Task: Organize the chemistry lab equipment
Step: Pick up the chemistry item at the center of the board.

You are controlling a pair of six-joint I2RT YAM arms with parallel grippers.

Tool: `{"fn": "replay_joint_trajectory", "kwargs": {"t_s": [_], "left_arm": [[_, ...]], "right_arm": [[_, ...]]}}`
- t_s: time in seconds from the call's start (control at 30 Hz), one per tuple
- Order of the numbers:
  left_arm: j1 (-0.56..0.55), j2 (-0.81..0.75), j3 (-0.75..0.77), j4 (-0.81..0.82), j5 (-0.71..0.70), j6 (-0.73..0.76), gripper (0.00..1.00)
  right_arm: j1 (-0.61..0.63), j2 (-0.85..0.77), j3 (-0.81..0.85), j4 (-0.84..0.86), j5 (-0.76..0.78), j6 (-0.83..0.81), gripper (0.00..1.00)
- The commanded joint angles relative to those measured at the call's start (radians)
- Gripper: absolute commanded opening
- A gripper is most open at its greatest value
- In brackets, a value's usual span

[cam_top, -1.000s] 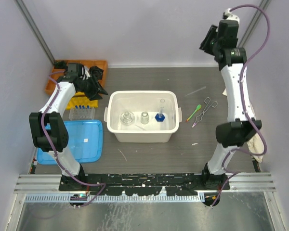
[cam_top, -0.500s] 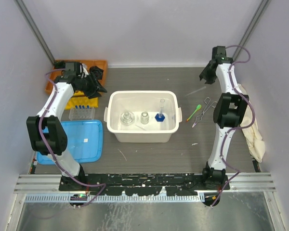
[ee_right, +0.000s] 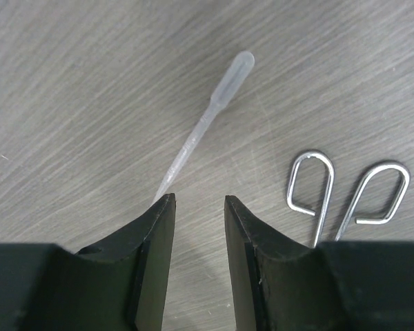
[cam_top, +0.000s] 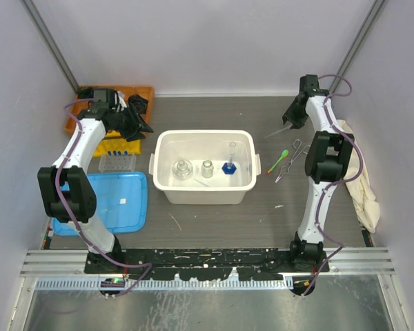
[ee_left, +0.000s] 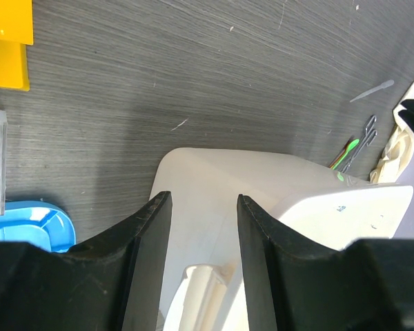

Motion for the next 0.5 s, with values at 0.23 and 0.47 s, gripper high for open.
{"fn": "replay_joint_trajectory", "kwargs": {"t_s": [0.23, 0.47], "left_arm": [[0.005, -0.051, -0.011, 0.014, -0.002, 0.012, 0.44], [0.005, -0.055, -0.016, 0.013, -0.007, 0.013, 0.44]], "right_arm": [[0.011, 0.098, 0.107, 0.042, 0.013, -0.009, 0.4], [0.03, 0.145, 0.134, 0.048, 0.016, -0.013, 0.39]]}}
